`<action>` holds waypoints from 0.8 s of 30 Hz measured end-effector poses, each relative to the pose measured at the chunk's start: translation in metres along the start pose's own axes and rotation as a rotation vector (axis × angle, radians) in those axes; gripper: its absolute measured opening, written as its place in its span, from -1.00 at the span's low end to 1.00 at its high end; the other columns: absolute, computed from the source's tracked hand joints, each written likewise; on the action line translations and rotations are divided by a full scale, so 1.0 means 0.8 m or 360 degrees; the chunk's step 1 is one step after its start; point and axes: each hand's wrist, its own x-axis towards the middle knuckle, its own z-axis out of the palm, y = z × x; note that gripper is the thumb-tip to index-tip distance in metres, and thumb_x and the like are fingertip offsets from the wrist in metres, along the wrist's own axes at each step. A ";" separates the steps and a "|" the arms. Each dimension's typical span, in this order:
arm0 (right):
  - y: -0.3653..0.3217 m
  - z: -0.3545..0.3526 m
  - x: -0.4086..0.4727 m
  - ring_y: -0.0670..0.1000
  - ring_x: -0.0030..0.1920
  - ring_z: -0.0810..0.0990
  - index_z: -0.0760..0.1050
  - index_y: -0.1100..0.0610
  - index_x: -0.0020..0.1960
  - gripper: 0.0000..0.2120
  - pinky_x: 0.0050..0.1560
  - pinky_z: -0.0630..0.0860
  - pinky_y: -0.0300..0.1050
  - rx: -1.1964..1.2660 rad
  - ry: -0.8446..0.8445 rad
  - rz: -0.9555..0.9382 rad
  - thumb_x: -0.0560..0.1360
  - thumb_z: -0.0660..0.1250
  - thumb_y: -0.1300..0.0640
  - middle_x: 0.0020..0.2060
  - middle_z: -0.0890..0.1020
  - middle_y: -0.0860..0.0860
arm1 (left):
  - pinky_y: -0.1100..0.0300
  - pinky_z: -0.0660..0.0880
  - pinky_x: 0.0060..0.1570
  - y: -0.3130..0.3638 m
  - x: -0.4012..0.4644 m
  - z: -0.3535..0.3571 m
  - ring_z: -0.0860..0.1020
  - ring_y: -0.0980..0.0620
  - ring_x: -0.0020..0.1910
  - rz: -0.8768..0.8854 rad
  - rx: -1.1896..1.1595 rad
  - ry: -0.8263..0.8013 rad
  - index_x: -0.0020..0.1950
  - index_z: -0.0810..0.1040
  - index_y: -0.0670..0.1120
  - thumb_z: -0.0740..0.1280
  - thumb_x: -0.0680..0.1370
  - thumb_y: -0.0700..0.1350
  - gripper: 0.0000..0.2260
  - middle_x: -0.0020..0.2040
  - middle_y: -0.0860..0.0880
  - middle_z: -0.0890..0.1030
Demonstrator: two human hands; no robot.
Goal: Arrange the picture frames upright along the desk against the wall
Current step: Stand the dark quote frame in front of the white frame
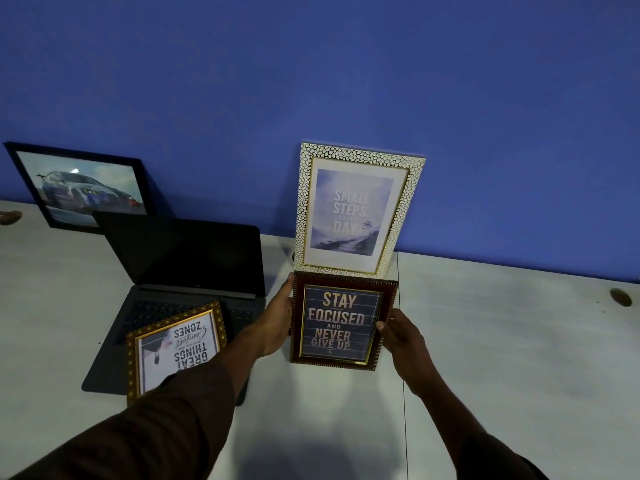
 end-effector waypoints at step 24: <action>0.004 0.035 -0.060 0.16 0.38 0.52 0.27 0.06 0.53 -0.37 0.24 0.49 -0.04 -0.0182 0.0178 0.0498 0.55 0.37 -0.09 0.43 0.51 0.13 | -0.15 0.09 0.53 -0.043 -0.045 -0.037 0.28 -0.13 0.54 0.0081 0.0141 0.0397 0.54 0.32 -0.08 -0.08 0.64 0.26 -0.38 0.56 -0.12 0.33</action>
